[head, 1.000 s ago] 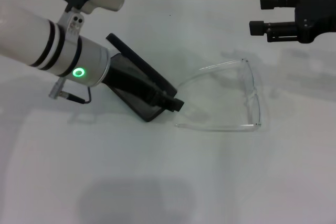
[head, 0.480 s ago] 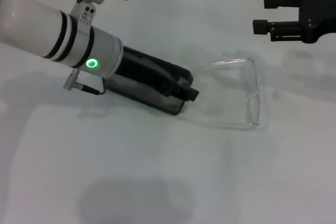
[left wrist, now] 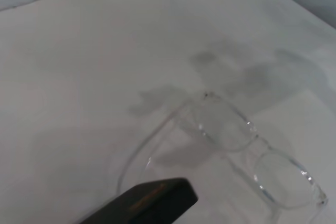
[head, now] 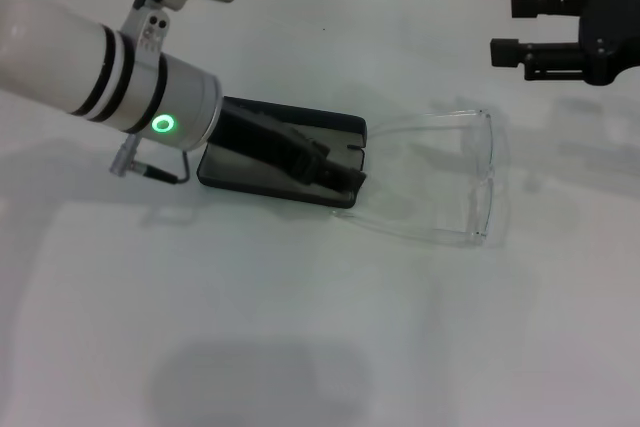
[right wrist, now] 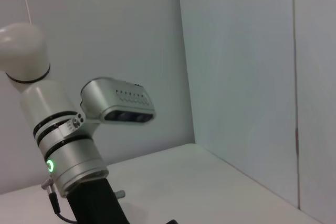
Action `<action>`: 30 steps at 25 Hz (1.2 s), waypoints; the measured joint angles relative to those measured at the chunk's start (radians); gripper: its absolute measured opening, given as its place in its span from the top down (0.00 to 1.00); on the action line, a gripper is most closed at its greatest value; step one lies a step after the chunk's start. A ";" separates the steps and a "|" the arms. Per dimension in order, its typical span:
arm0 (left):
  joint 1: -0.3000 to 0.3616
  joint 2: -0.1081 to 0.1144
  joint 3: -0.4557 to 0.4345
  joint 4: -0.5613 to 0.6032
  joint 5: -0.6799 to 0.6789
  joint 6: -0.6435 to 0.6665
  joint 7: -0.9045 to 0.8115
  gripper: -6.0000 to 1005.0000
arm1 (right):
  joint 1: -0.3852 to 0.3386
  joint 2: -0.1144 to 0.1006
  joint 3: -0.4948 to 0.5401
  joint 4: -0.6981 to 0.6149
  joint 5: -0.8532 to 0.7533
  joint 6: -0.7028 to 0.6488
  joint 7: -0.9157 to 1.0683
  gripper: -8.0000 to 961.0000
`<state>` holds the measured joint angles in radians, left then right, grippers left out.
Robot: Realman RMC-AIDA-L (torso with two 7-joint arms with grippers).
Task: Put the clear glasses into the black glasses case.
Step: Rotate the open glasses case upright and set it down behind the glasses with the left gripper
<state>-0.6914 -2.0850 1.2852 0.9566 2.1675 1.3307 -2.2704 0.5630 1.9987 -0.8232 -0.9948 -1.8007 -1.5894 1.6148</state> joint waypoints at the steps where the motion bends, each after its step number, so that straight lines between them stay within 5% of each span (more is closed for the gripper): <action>1: 0.005 0.001 -0.001 0.006 0.005 0.003 -0.002 0.31 | 0.000 0.000 0.006 0.000 0.000 -0.005 0.000 0.26; 10: 0.093 0.002 -0.003 0.235 0.085 0.078 -0.026 0.31 | 0.003 0.000 0.031 -0.001 0.000 -0.018 0.000 0.26; 11: 0.135 0.000 0.002 0.385 0.134 0.106 -0.021 0.31 | 0.004 0.000 0.039 0.000 0.000 -0.020 0.000 0.26; 15: 0.170 -0.002 0.004 0.501 0.185 0.105 0.024 0.31 | 0.007 -0.002 0.105 0.008 0.000 -0.052 0.001 0.26; 21: 0.178 -0.002 0.001 0.502 0.229 0.018 0.203 0.31 | 0.001 -0.012 0.209 0.030 0.000 -0.099 0.006 0.26; 30: 0.166 -0.004 0.091 0.398 0.270 -0.090 0.391 0.31 | -0.022 -0.061 0.279 0.137 0.032 -0.116 0.002 0.26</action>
<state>-0.5256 -2.0891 1.3760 1.3542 2.4371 1.2409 -1.8795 0.5410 1.9382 -0.5441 -0.8583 -1.7684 -1.7052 1.6165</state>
